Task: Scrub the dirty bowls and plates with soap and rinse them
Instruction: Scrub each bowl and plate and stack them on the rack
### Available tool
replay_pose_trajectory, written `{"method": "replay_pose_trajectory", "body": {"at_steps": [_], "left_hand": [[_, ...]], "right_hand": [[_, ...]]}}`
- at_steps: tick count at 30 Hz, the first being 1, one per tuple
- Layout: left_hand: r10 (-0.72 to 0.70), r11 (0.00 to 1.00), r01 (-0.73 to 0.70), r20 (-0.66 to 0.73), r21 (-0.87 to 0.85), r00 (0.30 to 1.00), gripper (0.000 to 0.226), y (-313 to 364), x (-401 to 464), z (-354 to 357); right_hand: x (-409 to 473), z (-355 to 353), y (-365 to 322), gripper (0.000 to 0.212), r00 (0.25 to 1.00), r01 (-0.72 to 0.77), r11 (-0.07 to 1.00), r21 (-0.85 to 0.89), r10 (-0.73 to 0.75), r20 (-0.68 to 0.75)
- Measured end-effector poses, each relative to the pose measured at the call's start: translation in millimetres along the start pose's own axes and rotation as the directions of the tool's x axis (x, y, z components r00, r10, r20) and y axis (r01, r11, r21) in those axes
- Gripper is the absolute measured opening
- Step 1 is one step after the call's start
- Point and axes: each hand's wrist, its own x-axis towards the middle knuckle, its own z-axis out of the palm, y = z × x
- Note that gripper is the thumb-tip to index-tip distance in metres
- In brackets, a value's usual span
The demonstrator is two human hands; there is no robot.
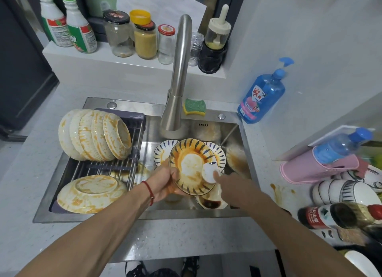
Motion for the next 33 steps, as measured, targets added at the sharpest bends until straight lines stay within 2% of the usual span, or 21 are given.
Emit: {"method": "replay_pose_trajectory", "body": {"at_steps": [3,6,9,11,13,16,17,20,21,25,27,30,33], "left_hand": [[0.044,0.999,-0.044,-0.002,-0.015,0.999,0.083,-1,4,9],[0.045,0.999,-0.045,-0.016,0.004,0.999,0.078,5,2,10],[0.020,1.000,-0.020,0.034,0.009,0.999,0.081,-1,-2,16],[0.005,1.000,-0.004,0.052,-0.016,0.999,0.076,-6,-2,26],[-0.004,0.999,0.008,0.070,-0.047,0.998,0.069,-7,-3,31],[0.019,0.997,-0.013,0.080,-0.078,0.997,0.061,-2,-3,26],[0.025,0.997,-0.017,0.107,-0.076,0.994,0.066,-2,-4,24],[0.012,0.998,-0.004,0.156,-0.055,0.988,0.076,-6,-7,25],[0.009,0.999,-0.002,0.152,-0.050,0.988,0.076,-6,-9,27],[0.018,0.999,-0.012,0.130,-0.049,0.991,0.063,-1,-12,28],[0.022,0.999,-0.017,0.149,-0.037,0.989,0.070,0,-15,27],[0.021,0.999,-0.018,0.125,-0.029,0.992,0.078,0,-16,30],[0.018,1.000,-0.017,0.073,-0.011,0.997,0.077,0,-15,30]], "right_hand": [[5,5,-11,0.065,0.999,-0.037,0.999,0.008,0.037,-0.037],[-7,20,-20,0.065,1.000,0.016,0.999,0.041,-0.015,-0.023],[12,6,-8,0.066,0.973,-0.106,0.991,0.075,0.119,-0.196],[28,-8,-17,0.070,0.957,-0.126,0.980,0.152,0.160,-0.240],[35,-8,-42,0.073,0.968,-0.057,0.972,0.227,0.110,-0.227],[24,2,-61,0.073,0.980,0.065,0.975,0.212,-0.022,-0.199],[23,0,-54,0.072,0.978,0.050,0.980,0.192,-0.009,-0.210],[28,-15,-28,0.071,0.958,-0.122,0.984,0.130,0.151,-0.243],[27,-18,-31,0.071,0.960,-0.106,0.984,0.141,0.138,-0.245],[13,-9,-52,0.066,0.973,0.128,0.968,0.216,-0.081,-0.216],[14,-11,-31,0.066,0.962,0.020,0.983,0.182,0.030,-0.271],[7,-12,-23,0.068,0.949,-0.138,0.979,0.151,0.174,-0.263],[-10,4,-59,0.072,0.975,-0.037,0.977,0.210,0.082,-0.208]]}}
